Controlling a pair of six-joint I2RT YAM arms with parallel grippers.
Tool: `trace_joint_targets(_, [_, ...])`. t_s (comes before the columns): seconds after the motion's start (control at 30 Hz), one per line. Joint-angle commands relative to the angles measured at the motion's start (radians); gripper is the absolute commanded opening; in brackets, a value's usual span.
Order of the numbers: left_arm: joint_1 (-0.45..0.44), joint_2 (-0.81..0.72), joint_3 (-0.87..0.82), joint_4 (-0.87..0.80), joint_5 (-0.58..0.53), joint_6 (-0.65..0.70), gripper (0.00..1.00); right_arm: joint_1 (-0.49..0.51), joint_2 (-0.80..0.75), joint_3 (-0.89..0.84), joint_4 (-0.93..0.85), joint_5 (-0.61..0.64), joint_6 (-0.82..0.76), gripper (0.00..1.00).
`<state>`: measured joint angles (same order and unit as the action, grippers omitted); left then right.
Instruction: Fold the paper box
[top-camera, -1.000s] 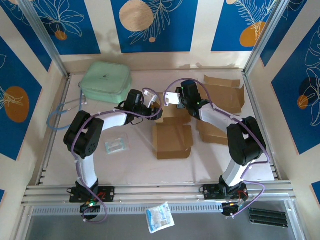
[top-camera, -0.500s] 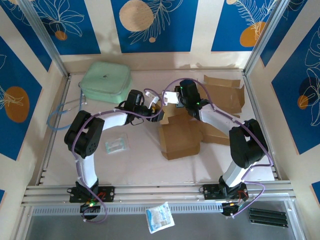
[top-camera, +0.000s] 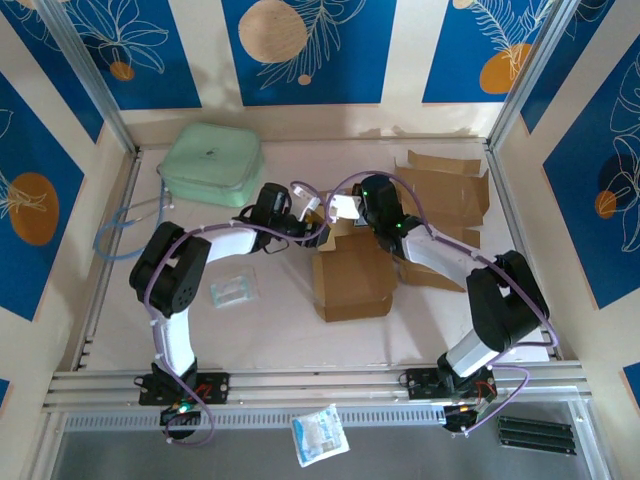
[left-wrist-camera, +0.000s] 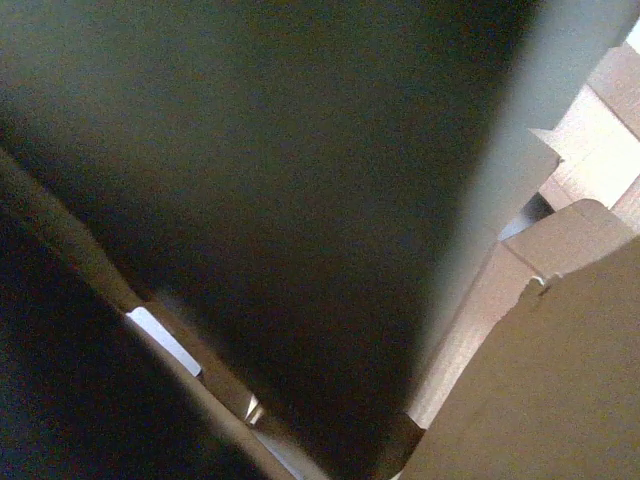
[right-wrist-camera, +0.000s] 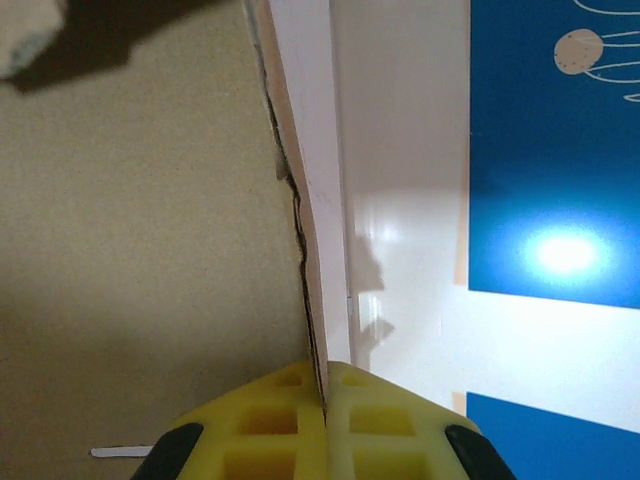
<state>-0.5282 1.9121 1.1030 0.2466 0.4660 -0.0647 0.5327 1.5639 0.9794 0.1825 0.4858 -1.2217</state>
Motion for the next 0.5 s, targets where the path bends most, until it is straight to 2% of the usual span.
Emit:
trace_joint_targets(0.0, [-0.029, -0.030, -0.036, 0.033, -0.027, 0.028, 0.74, 0.027, -0.039, -0.035, 0.079, 0.012, 0.037, 0.00])
trace_joint_targets(0.27, [-0.076, -0.031, -0.070, 0.014, -0.189, 0.024, 0.73, 0.050, -0.051, -0.080, 0.137, 0.059, 0.047, 0.00])
trace_joint_targets(0.47, [-0.107, -0.042, -0.131, 0.080, -0.290, -0.010, 0.69, 0.088, -0.093, -0.155, 0.209, 0.093, 0.042, 0.00])
